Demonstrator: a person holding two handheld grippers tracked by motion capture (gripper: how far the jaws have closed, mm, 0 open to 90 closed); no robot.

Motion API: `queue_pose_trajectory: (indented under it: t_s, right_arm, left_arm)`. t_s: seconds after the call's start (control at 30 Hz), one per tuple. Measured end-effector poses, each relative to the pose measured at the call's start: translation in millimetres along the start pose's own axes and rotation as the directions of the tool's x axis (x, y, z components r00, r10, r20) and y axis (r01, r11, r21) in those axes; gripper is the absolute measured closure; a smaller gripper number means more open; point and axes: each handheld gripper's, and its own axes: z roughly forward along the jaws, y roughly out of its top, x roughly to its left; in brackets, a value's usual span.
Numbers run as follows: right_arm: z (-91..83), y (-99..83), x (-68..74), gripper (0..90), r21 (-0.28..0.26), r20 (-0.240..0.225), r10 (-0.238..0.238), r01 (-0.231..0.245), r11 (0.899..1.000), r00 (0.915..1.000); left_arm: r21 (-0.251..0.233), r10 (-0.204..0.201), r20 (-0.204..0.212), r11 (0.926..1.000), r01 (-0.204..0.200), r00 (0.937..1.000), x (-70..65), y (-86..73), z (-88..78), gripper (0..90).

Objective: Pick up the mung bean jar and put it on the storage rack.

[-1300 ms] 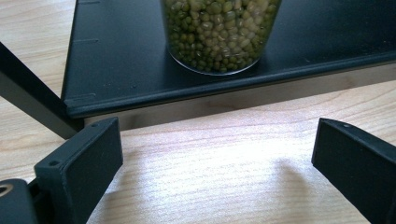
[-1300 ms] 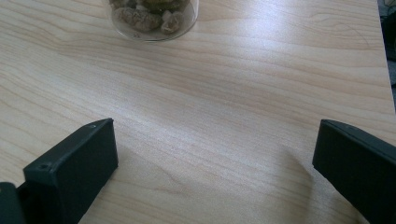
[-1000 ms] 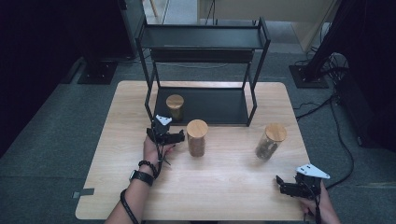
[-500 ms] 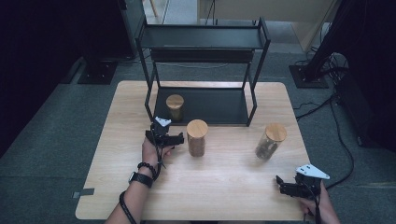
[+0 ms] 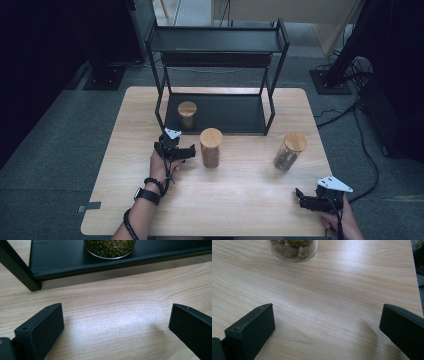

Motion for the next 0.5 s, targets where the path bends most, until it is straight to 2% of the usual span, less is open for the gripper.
queue_pose_trajectory:
  t_s: [0.37, 0.5]
  right_arm:
    - [-0.1, 0.0, 0.1, 0.0, 0.000, 0.002, 0.000, 0.000, 1.000, 1.0000]
    - [0.0, 0.0, 0.0, 0.0, 0.000, 0.001, 0.001, -0.001, 1.000, 1.0000]
  left_arm:
    - [-0.012, -0.020, 0.004, 0.9997, 0.020, 0.9998, 4.8, -7.5, -9.3, 0.1]
    - [-0.014, -0.007, 0.010, 0.9999, 0.007, 0.9999, 3.5, -10.6, -12.7, 0.1]
